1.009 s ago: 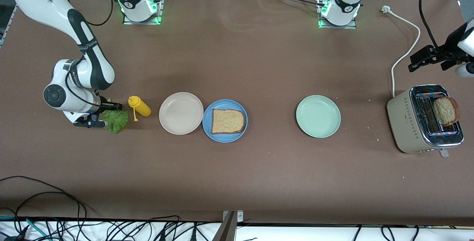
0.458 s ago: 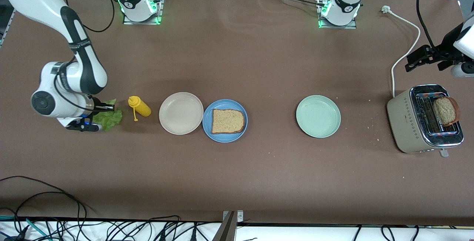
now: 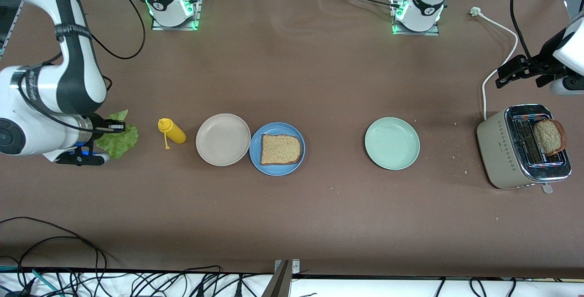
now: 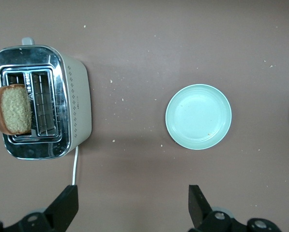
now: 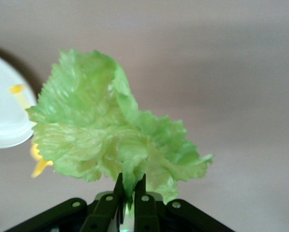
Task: Make sandwich in blue plate with both arms
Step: 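Grasp the green lettuce leaf with the right gripper and lift, then carry the lettuce with the right gripper onto the bread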
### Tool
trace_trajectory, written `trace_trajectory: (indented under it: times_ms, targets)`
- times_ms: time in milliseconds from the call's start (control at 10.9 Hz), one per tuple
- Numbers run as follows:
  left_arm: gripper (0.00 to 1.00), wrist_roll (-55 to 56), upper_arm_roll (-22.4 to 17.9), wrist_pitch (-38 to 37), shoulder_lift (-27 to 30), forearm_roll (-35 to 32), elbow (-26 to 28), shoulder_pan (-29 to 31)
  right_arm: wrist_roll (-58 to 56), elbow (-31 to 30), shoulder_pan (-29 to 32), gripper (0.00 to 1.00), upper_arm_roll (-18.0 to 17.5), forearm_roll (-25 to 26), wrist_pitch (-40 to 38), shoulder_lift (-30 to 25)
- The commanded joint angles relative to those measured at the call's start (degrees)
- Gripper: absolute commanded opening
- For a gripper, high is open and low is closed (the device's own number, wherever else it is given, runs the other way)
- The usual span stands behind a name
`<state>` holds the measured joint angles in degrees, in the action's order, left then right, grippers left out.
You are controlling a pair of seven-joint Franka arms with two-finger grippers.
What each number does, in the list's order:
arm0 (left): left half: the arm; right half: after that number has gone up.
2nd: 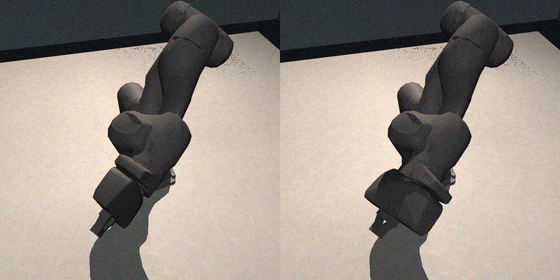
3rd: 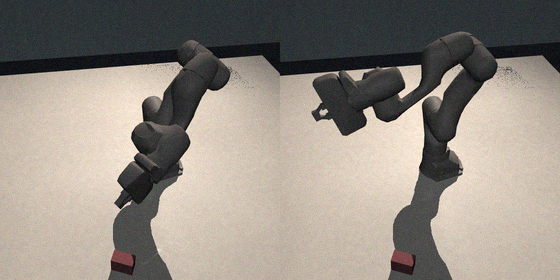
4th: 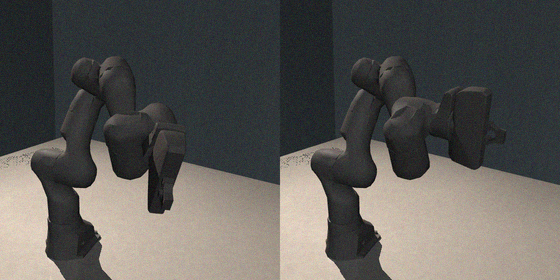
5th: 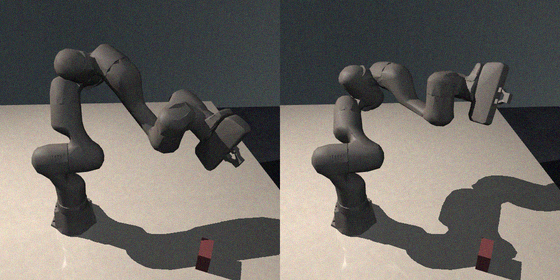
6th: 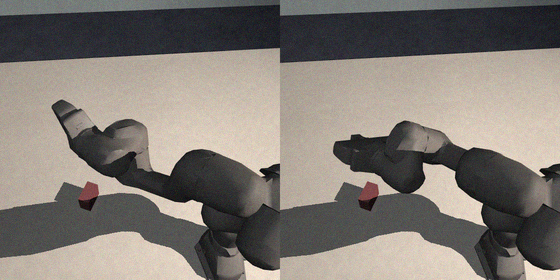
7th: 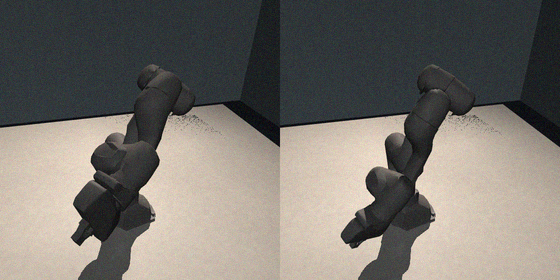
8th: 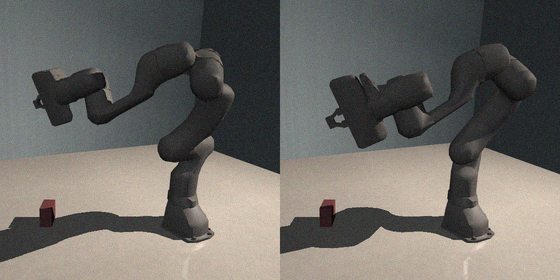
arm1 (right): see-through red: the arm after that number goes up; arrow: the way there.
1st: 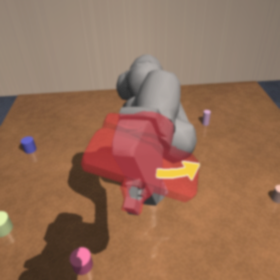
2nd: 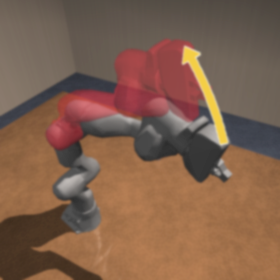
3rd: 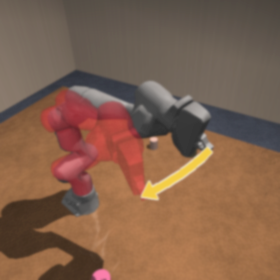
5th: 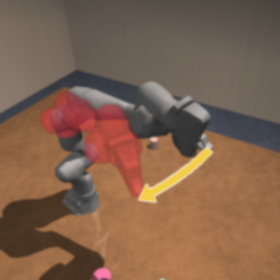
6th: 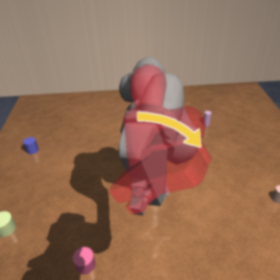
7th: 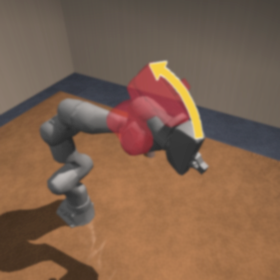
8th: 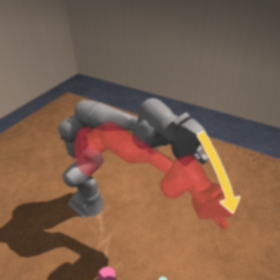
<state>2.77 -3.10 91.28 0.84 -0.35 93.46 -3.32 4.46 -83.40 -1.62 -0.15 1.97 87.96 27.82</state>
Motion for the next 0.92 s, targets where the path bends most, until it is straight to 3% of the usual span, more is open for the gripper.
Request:
trace_trajectory:
  times_ms: [0, 367, 642, 825]
  targets:
    - [1.00, -0.93, 0.64, -0.57, -0.23, 0.79, -1.27, 0.16, 7.36, 7.72, -2.76, 0.11, -2.30, -5.99, -7.80, 0.83]
    - [1.00, -0.75, 0.55, -0.57, -0.49, 0.79, -1.53, 0.16, 25.72, 7.81, -6.63, 0.12, -10.63, -8.38, -3.36, 1.79]
    - [1.00, -0.84, 0.55, -0.57, -0.58, 0.79, -1.53, 0.33, 38.92, 7.73, -15.23, 0.13, -11.18, -12.33, 8.86, 6.09]
    - [1.00, -0.75, 0.55, -0.57, -0.58, 0.79, -1.53, 0.34, 42.02, 7.73, -19.28, 0.13, -11.18, -12.43, 16.59, 9.25]
